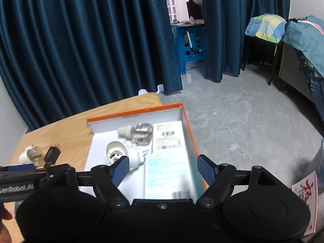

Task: Organize rigid objects
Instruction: 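Open both grippers to release the diffuser and bandage box in the box, then withdraw both grippers back toward the cluttered table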

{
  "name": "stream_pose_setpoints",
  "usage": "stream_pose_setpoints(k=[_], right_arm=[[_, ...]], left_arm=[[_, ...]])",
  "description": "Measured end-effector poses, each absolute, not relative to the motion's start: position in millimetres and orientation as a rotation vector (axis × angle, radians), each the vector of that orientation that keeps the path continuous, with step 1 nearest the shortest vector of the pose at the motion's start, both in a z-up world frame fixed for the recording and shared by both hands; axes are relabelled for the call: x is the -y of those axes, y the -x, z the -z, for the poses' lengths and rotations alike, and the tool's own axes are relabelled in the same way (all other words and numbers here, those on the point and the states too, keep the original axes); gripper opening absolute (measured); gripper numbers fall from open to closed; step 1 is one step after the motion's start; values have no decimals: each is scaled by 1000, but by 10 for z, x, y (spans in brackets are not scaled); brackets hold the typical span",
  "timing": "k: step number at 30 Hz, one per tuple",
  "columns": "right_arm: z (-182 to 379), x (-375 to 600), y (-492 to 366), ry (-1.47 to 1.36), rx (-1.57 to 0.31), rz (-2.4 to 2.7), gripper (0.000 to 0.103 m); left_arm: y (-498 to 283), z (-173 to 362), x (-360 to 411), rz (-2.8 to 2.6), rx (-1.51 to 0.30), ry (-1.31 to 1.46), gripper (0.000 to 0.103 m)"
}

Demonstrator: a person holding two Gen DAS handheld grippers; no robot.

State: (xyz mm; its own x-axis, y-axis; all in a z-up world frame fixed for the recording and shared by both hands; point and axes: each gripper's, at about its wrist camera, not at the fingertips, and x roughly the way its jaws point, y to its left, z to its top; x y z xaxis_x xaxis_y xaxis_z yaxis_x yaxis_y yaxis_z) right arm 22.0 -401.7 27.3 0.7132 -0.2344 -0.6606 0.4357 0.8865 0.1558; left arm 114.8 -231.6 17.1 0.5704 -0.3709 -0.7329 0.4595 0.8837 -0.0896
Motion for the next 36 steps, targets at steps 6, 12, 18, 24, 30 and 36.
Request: stream_pose_setpoints(k=[6,12,18,24,30,36], right_arm=[[-275,3744,-70,-340,-714,338,90],[-245,3378,9,-302,-742,289,91],[-245,3047,23,-273,-761,235,91],[-217,2740,-12,-244,-780,181,91],[-189,2494,-74,-218,-795,140,91],[-145,2361,-134,-207,-808,115,91]], left_arm=[[-998,-262,2008,437,-820,-96,99],[-834,-273,1716,402,-815,-102,99],[-763,-271,1353,352,-822,-66,99],[-744,-284,978,292,-825,-12,99],[-729,-258,711,253,-833,18,99],[-780,-176,519,221,-853,52,99]])
